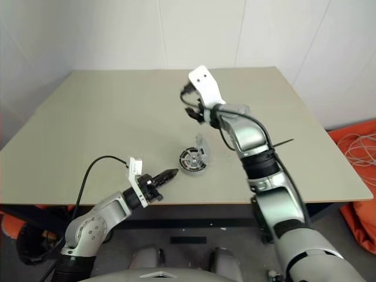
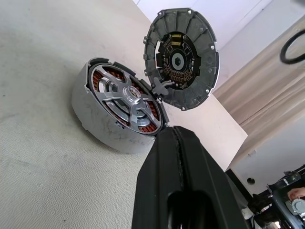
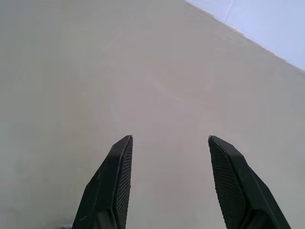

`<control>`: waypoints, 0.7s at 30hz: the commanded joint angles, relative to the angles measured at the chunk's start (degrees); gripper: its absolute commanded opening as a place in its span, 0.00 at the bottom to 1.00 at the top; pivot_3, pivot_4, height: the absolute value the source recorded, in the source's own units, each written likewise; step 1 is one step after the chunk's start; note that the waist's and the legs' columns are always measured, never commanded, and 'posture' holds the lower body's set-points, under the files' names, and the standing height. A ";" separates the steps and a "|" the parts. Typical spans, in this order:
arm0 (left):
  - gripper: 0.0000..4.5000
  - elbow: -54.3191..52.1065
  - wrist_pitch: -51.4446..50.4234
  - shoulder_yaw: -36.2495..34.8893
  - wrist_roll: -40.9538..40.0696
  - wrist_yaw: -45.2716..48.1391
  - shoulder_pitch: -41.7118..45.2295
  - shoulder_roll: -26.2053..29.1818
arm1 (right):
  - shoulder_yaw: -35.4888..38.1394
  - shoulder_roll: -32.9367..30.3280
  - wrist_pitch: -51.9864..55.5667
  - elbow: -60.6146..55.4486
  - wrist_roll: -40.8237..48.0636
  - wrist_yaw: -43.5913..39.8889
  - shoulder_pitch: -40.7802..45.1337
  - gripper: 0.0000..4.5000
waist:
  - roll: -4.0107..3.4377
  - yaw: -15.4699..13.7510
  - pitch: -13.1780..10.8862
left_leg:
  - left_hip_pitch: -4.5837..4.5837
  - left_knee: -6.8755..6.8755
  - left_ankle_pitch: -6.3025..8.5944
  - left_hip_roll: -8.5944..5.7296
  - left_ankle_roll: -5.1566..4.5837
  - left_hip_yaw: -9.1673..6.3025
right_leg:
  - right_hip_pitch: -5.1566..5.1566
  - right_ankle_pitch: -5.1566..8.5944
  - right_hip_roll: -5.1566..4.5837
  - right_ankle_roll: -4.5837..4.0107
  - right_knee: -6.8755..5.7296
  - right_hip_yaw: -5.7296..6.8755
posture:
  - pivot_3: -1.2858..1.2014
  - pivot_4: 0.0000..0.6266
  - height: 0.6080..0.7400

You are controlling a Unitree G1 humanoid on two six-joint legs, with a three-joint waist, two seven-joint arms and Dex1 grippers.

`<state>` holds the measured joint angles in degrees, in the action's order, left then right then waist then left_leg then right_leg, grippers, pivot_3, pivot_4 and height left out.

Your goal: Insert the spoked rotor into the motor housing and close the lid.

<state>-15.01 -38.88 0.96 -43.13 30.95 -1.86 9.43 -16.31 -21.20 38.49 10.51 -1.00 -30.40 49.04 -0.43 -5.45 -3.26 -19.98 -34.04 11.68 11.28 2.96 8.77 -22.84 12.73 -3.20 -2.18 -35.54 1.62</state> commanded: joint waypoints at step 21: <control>0.00 -1.37 0.06 -0.75 -1.05 0.78 0.73 0.79 | -2.99 -13.02 -1.51 -12.65 1.29 -26.95 -9.32 0.01 | 0.03 0.16 -0.01 | 0.00 -0.22 0.24 0.09 -0.48 0.36 | 0.16 -0.17 0.04 -0.34 -0.05 -0.02 | 0.52 0.00 1.00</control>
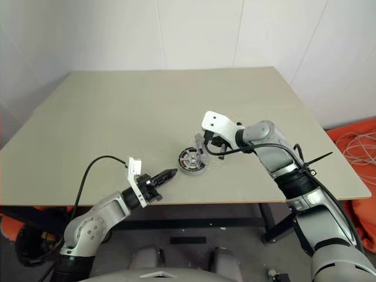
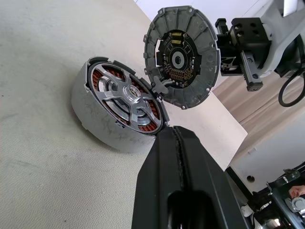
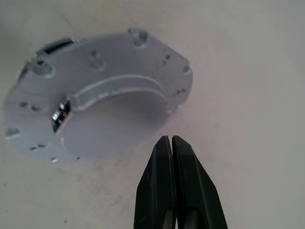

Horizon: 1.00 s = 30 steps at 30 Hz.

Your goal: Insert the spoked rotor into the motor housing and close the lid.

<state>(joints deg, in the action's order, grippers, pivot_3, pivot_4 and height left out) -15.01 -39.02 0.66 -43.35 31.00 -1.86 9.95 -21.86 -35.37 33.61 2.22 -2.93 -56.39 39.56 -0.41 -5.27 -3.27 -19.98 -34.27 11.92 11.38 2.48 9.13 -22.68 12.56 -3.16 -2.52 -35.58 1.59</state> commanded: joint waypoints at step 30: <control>0.00 -2.10 -0.22 -0.12 -1.03 0.48 0.14 0.78 | 0.22 12.53 14.89 -3.93 11.36 6.70 -9.93 0.01 | 0.03 -0.11 0.04 | 0.39 0.04 -0.03 -0.01 0.06 -0.03 | 0.44 0.19 -0.02 0.32 0.08 0.01 | 0.52 0.00 1.00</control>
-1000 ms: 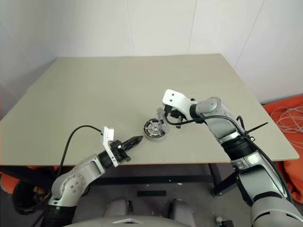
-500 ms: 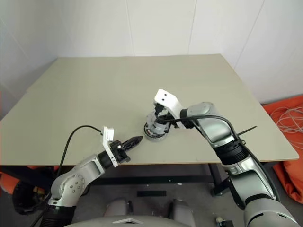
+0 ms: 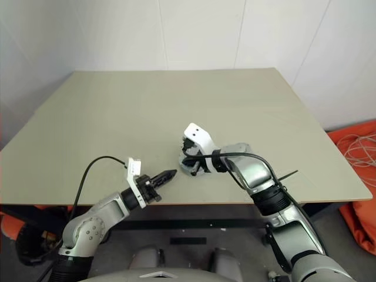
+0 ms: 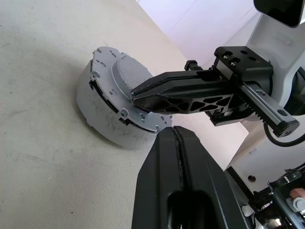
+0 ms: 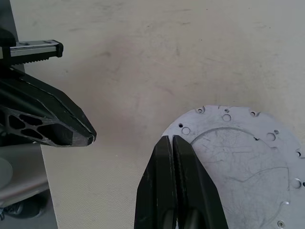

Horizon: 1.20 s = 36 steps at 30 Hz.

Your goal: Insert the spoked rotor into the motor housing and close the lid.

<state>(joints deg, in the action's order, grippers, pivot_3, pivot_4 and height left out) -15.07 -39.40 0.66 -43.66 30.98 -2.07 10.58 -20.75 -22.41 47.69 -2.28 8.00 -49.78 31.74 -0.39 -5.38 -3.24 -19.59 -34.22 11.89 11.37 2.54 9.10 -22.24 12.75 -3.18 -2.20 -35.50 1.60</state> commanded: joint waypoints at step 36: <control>0.00 -1.93 -0.20 -1.05 -1.13 0.63 0.54 1.17 | 8.61 1.94 -12.01 6.59 7.96 3.51 -2.00 1.00 | 0.05 0.03 0.01 | -0.19 0.09 -0.01 -0.01 0.02 -0.32 | -0.19 0.00 0.01 0.03 0.16 0.01 | 0.52 0.00 1.00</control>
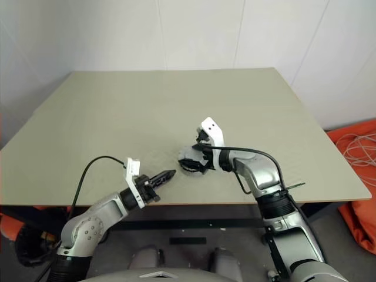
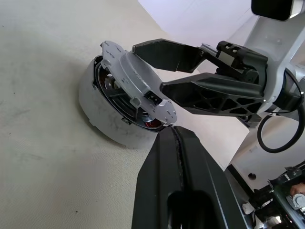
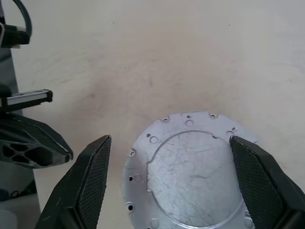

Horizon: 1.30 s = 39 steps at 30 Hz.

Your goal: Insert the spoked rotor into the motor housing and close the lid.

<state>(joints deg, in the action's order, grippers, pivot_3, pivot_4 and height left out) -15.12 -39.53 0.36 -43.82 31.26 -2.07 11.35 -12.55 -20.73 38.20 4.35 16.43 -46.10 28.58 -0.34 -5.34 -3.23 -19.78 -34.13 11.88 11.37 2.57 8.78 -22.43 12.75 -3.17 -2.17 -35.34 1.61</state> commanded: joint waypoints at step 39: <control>0.00 -2.01 -0.53 -0.89 -1.04 0.39 0.76 0.63 | -0.39 -0.94 -8.70 0.74 -4.83 -2.07 -1.78 0.69 | 0.00 0.05 0.00 | -0.05 0.02 0.04 0.00 -0.07 -0.01 | 0.00 0.00 0.00 0.00 0.08 0.01 | 0.52 0.00 1.00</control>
<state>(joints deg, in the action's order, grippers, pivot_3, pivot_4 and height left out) -15.14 -40.49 0.13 -43.92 31.24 -2.07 11.98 -13.75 -21.67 30.53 6.03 10.92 -47.58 26.25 -0.34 -5.29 -3.23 -19.82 -34.10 11.92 11.37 2.50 8.78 -22.43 12.75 -3.17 -2.17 -35.24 1.63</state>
